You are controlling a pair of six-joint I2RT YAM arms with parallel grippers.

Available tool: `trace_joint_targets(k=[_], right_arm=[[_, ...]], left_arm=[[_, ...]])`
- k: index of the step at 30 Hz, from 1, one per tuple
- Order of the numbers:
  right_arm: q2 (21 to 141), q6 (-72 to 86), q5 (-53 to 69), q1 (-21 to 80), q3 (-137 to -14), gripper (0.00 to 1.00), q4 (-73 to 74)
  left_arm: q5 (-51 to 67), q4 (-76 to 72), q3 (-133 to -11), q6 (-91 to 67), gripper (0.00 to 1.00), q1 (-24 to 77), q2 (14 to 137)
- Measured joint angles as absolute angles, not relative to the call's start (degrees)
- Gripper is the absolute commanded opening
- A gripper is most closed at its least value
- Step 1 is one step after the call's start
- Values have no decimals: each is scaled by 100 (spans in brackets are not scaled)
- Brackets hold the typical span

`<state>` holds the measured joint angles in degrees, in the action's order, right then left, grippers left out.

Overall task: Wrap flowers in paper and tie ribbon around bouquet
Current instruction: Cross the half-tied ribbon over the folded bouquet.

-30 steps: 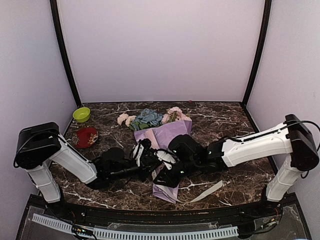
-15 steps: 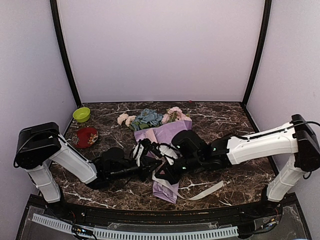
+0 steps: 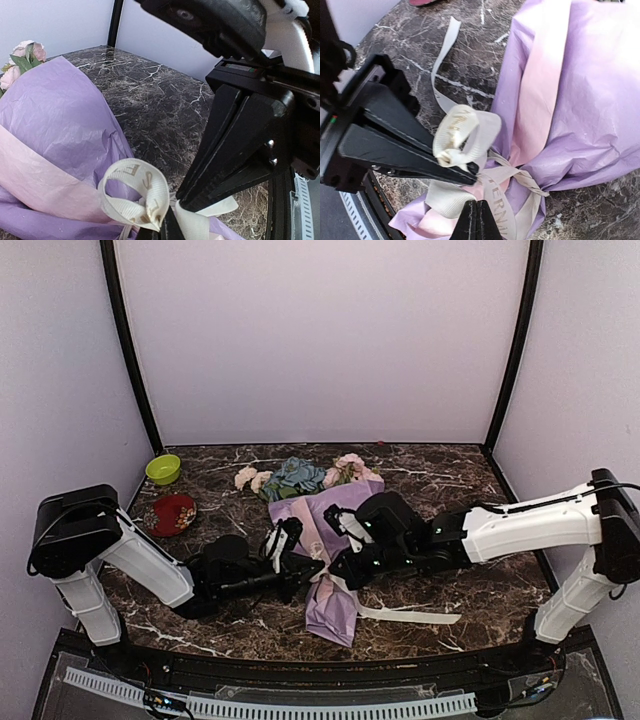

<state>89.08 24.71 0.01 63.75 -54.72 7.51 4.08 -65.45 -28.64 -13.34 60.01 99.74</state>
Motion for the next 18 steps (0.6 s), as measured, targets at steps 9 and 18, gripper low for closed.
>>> trace_joint_targets(k=[9, 18], right_arm=[[9032, 2759, -156, 6353, -5435, 24, 917], [8672, 2834, 1297, 5424, -5118, 32, 539]], left_arm=[[405, -6486, -2864, -1337, 0, 6001, 9974], [414, -6436, -2864, -1374, 0, 6001, 9977]])
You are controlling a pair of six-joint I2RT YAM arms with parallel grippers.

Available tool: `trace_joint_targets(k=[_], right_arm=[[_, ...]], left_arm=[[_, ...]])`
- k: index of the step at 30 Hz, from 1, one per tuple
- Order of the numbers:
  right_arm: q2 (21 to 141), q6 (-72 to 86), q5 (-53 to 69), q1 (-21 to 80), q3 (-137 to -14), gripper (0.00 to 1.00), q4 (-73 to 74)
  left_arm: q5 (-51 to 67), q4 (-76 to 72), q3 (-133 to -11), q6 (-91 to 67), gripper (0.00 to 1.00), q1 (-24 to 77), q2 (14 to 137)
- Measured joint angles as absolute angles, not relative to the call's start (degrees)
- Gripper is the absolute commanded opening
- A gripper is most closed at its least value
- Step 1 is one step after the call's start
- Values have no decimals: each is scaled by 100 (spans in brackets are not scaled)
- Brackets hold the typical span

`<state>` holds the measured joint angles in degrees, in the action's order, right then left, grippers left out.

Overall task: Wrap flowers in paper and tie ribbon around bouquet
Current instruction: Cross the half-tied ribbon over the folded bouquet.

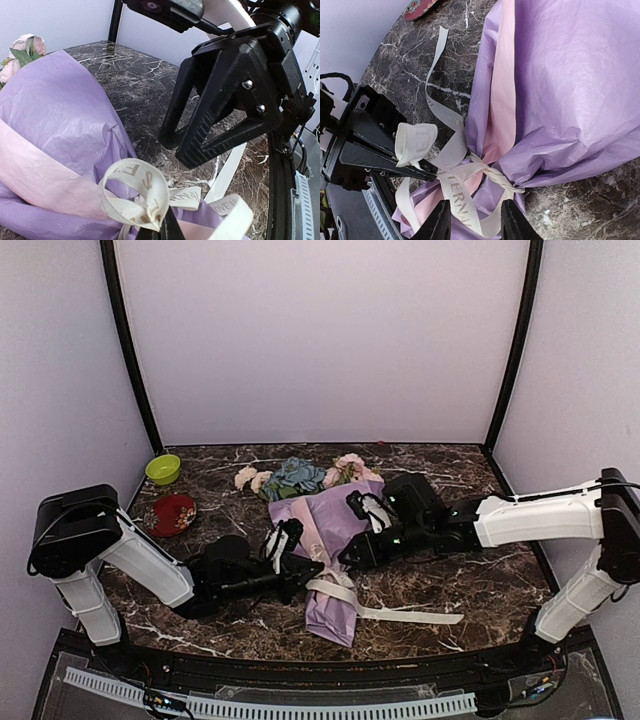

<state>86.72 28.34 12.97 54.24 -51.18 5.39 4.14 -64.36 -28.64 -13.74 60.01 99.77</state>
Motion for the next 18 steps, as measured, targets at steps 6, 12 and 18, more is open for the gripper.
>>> trace_joint_targets(k=[6, 12, 18], right_arm=[[9065, 2685, 2053, 5030, -5201, 15, 519], [9758, 2421, 2867, 4921, -5472, 9, 548], [10245, 2158, 3645, 4915, -5592, 7, 591]], left_arm=[[419, -6335, -2864, -1374, 0, 6001, 9977], [464, -6318, -2864, -1372, 0, 6001, 9974], [508, -6318, -2867, -1337, 0, 6001, 9974]])
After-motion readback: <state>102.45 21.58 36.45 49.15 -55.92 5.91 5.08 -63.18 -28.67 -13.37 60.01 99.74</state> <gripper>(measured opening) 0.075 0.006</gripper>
